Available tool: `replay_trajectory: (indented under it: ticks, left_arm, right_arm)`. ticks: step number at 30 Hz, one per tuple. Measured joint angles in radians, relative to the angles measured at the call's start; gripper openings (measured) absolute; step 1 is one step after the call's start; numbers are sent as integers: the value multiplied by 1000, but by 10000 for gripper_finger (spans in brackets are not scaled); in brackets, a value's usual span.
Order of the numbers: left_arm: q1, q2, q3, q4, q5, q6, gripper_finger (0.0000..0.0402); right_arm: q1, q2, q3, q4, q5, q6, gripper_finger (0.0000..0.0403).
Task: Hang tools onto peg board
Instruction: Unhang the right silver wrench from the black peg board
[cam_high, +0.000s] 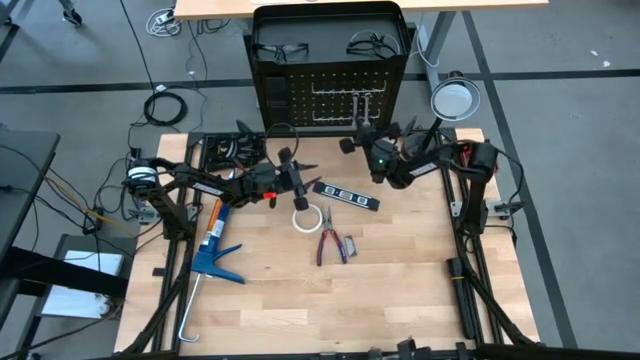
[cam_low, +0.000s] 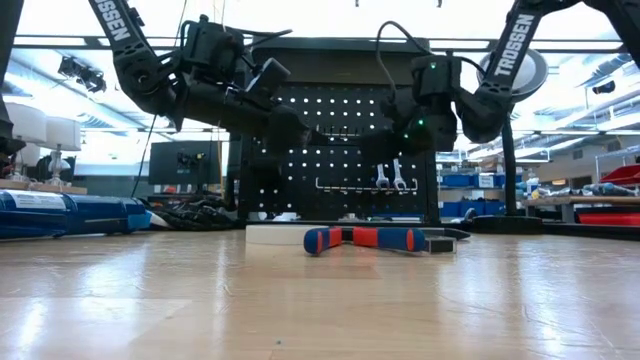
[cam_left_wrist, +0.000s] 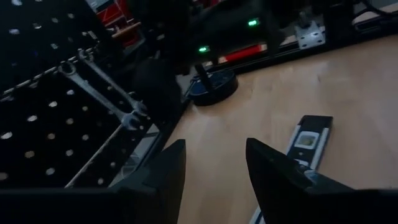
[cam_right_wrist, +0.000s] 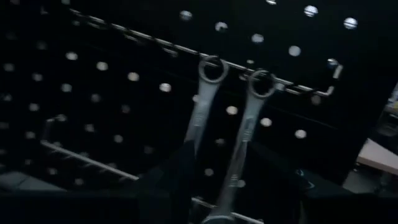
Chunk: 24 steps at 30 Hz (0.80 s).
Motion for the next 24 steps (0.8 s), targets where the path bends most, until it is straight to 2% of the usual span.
replay_trajectory:
  ticks: [6,14,19,24]
  left_arm:
    - [0,0,0,0,44,-3,172]
    - [0,0,0,1,44,-3,172]
    - [0,0,0,-5,44,-3,172]
    - [0,0,0,-10,44,-3,172]
  right_arm:
    - [-53,0,10,-22,-25,20,153]
    - [-105,0,144,-373,-104,174,153]
    - [-113,0,150,-377,-100,252,153]
    - [-99,0,137,-382,-76,244,153]
